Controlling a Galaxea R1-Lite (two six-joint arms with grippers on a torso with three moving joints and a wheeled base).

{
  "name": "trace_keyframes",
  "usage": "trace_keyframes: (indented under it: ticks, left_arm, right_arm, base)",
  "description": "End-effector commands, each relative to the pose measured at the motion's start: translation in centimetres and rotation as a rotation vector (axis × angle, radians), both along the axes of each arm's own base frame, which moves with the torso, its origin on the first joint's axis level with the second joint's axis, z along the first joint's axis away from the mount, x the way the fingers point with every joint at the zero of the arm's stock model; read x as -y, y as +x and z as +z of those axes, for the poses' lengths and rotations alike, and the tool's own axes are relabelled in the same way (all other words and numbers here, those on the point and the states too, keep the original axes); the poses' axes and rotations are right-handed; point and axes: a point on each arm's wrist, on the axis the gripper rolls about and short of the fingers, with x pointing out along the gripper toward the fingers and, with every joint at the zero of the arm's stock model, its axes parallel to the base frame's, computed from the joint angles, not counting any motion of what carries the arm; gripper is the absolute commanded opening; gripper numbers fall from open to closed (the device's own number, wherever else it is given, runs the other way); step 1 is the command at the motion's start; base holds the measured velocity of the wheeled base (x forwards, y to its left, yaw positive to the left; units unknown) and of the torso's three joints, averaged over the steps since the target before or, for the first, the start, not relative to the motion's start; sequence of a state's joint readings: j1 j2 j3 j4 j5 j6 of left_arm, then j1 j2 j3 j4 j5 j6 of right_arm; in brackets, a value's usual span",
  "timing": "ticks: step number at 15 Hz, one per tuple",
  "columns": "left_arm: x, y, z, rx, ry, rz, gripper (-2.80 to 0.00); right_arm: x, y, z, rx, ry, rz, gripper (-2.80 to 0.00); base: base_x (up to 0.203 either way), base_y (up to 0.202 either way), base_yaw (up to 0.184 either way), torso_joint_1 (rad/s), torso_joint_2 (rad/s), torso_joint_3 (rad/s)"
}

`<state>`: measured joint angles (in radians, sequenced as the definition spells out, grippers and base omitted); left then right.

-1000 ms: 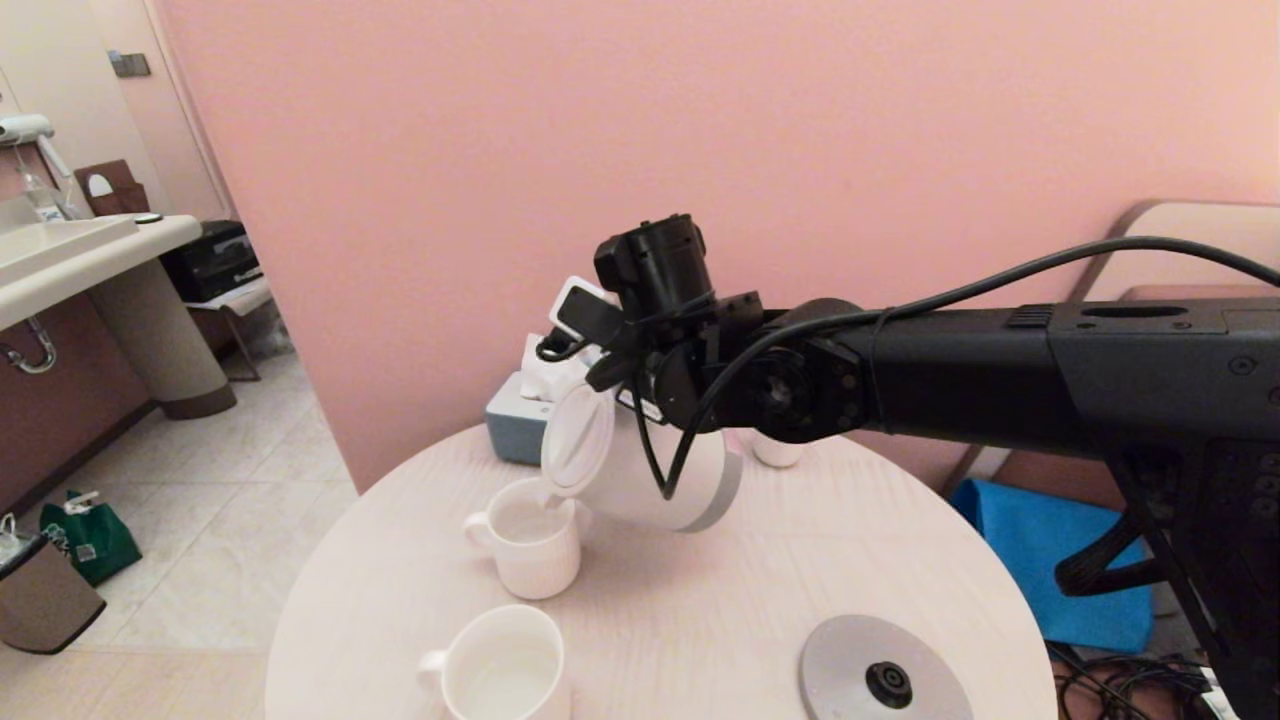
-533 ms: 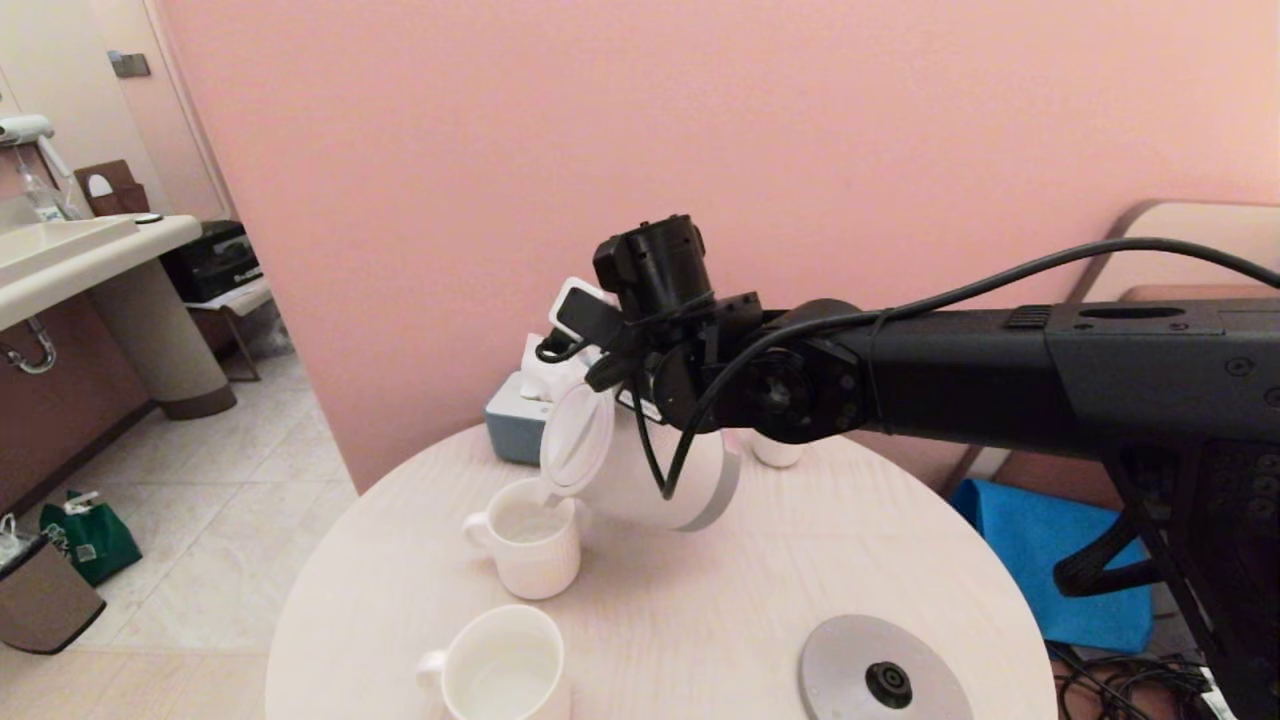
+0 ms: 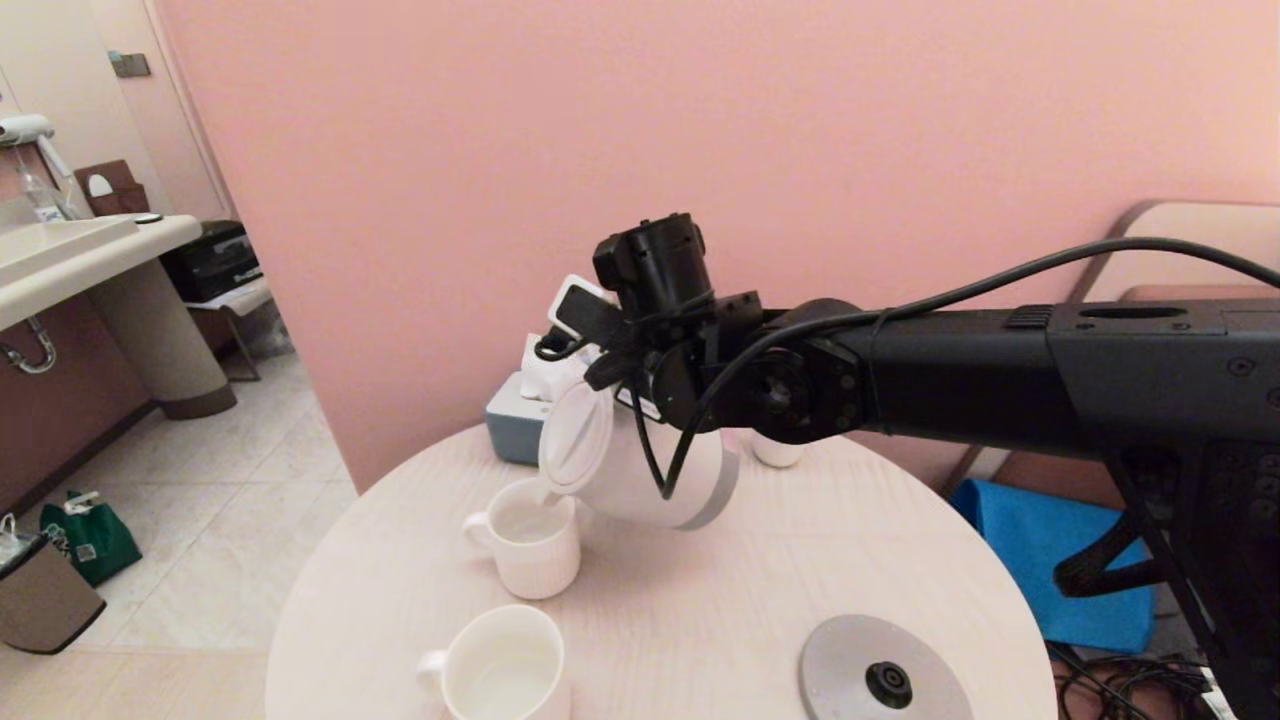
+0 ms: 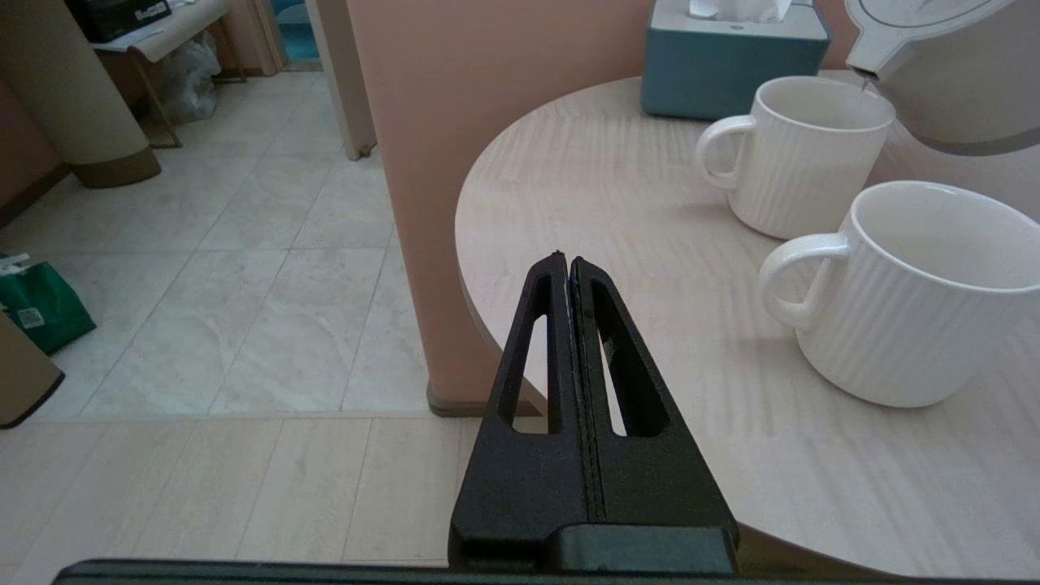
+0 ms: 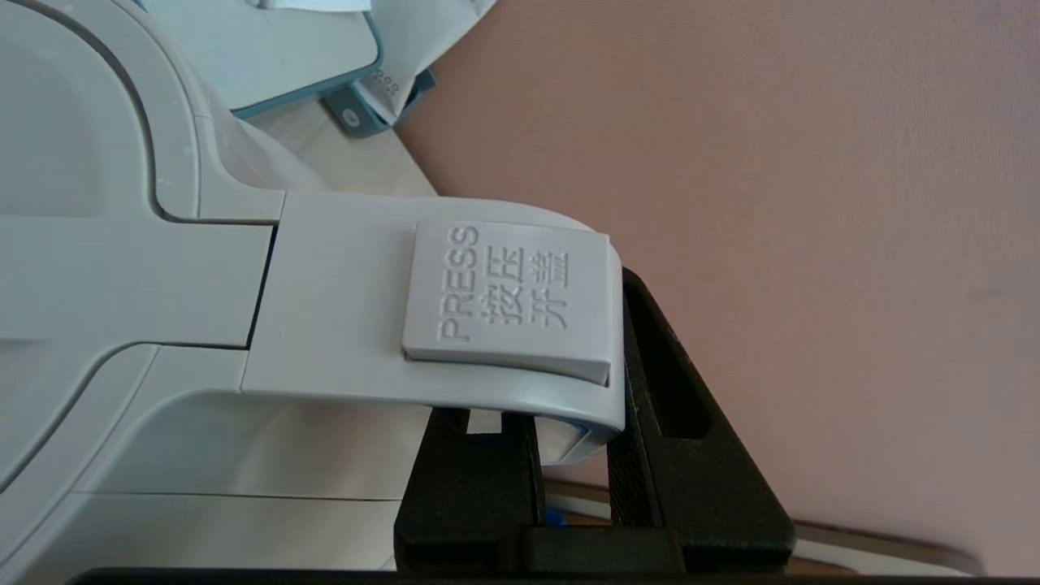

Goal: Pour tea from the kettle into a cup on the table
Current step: Pour water into the cup, then pour water into another cup

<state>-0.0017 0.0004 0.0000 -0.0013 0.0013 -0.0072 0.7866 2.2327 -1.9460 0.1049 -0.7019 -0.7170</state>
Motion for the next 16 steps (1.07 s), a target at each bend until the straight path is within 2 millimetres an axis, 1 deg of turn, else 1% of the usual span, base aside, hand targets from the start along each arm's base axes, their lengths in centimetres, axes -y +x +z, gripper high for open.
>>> trace_keyframes:
  ticks: [1, 7, 11, 14, 16]
  left_arm:
    - [0.0, 0.0, 0.0, 0.0, 0.0, 0.0, -2.8]
    - [0.0, 0.0, 0.0, 0.0, 0.0, 0.0, -2.8]
    - [0.0, 0.0, 0.0, 0.0, 0.0, 0.0, -2.8]
    - [0.0, 0.0, 0.0, 0.0, 0.0, 0.0, -2.8]
    - [0.0, 0.0, 0.0, 0.0, 0.0, -0.001, -2.8]
  right_arm:
    - [0.2, -0.1, 0.3, 0.003, 0.019, -0.009, -2.8]
    - [1.8, -0.9, 0.7, -0.024, 0.17, -0.068, -2.8]
    - [2.9, -1.7, 1.6, -0.033, 0.309, -0.103, -2.8]
    - [4.1, -3.1, 2.9, -0.038, 0.356, -0.098, -2.8]
    - [5.0, -4.3, 3.1, -0.055, 0.345, -0.091, -2.8]
  base:
    - [0.0, 0.0, 0.0, 0.0, 0.0, 0.0]
    - [0.0, 0.0, 0.0, 0.0, 0.0, 0.0]
    - [0.0, 0.0, 0.0, 0.0, 0.0, 0.0]
    - [0.0, 0.0, 0.0, 0.0, 0.0, 0.0]
    - [0.0, 0.0, 0.0, 0.0, 0.0, 0.0]
